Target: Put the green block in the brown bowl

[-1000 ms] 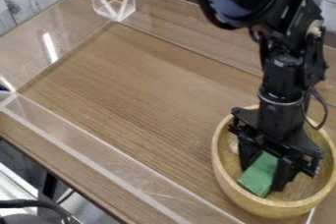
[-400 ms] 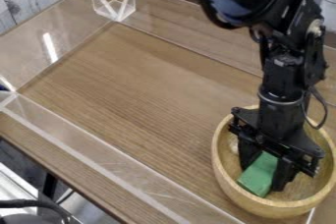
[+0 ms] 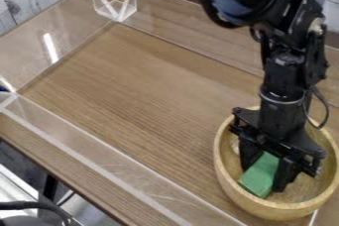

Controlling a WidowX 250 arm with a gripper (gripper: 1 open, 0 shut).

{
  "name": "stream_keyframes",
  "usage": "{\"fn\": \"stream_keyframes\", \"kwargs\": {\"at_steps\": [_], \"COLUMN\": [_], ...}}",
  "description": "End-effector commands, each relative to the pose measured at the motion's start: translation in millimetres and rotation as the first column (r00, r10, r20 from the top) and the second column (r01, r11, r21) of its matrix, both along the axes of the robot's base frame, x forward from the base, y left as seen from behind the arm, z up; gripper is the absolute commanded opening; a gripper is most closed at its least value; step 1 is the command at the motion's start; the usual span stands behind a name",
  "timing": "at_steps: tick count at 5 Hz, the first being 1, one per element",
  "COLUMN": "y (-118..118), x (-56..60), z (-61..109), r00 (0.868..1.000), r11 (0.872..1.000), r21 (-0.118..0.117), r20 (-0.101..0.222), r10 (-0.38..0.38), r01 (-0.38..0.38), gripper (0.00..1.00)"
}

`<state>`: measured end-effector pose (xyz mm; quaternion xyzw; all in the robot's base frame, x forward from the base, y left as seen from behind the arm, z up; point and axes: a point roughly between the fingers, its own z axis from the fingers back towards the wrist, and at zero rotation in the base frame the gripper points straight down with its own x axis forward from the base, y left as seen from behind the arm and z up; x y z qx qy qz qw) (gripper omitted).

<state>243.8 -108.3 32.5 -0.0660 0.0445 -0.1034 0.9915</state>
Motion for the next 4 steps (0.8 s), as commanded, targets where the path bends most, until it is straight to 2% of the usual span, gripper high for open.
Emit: {"fn": "stream_keyframes", "kwargs": {"at_steps": [1,4], "y": [4.5,5.4], "x": [14.8,19.8], "z": [8.5,4.5], "r00": [0.999,0.999], "r11": [1.0,0.999], "r21": [-0.013,-0.014], "r20": [0.045,0.04], "r10": [0.028,0.036], "r01": [-0.027,-0.035], "gripper": [0.0,0.0]}}
